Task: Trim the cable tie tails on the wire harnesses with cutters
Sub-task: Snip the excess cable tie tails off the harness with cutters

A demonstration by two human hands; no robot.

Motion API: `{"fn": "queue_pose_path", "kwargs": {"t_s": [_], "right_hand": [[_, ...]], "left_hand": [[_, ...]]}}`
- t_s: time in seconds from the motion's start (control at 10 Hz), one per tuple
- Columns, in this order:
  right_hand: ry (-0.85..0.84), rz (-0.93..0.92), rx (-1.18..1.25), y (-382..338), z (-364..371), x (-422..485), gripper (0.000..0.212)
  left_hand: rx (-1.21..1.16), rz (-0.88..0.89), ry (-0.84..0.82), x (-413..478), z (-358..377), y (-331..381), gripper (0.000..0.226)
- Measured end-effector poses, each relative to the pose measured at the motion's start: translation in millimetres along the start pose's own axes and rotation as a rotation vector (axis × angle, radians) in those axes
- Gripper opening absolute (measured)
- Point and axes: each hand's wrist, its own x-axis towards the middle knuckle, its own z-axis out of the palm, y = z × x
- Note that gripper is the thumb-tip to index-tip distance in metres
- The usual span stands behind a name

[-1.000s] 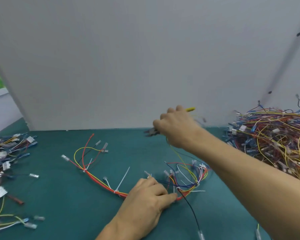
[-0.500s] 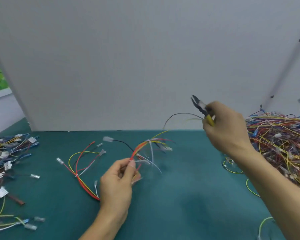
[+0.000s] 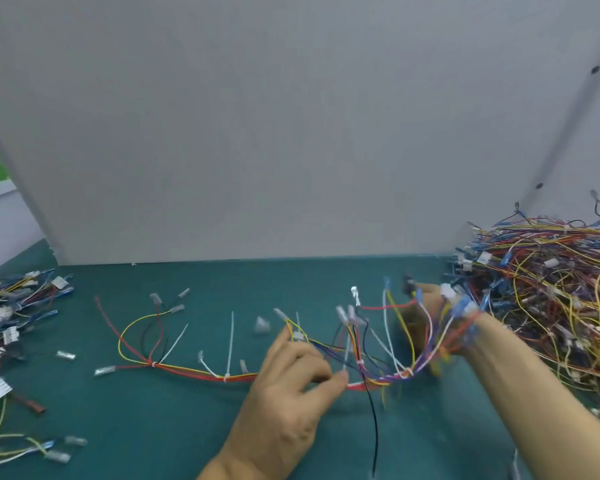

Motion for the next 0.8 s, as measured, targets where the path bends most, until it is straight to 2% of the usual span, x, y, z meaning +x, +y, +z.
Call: {"fn": "queue_pose_path", "kwargs": {"t_s": [0.1,0.2,0.3,0.4,0.5,0.6,0.7,0.8], "right_hand": [[0.373,-0.202,-0.405,-2.0,-43.8,-15.2,0.036],[0.502,-0.333,-0.591,-1.9,-83.7,-28.7,0.007],[0.423,-0.437,-0.815,-1.1,-84.7,-56.8,0.013],[0.173,-0.488,-1.079,13.9,-57.2,-87.0,0.017],[0.078,-0.451,-1.277,42.8,-24.3,-86.3,0.017],[0.266,-0.560,-1.273,42.9,4.3,-66.8,0.018],[0.309,-0.642,-1.289,23.2,22.9,-49.4,0.019],[0.147,-0.691,-1.192,9.2,14.8,-55.0,0.017]], "left_hand": [[0.092,0.094,-0.105,-0.7,2.1,2.2,0.013],[0.112,0.154,-0.242,-0.3,1.7,1.0,0.013],[0.076,0.110,-0.393,-0.8,0.0,0.6,0.018],[0.056,0.054,-0.451,-1.5,-1.8,2.7,0.023],[0.037,0.031,-0.471,-1.4,-3.1,4.1,0.029],[0.009,0.045,-0.473,-1.5,-4.3,5.1,0.028],[0.009,0.039,-0.423,-3.6,-5.6,4.0,0.021],[-0.085,-0.082,-0.259,-0.9,-10.3,-0.2,0.010]]}}
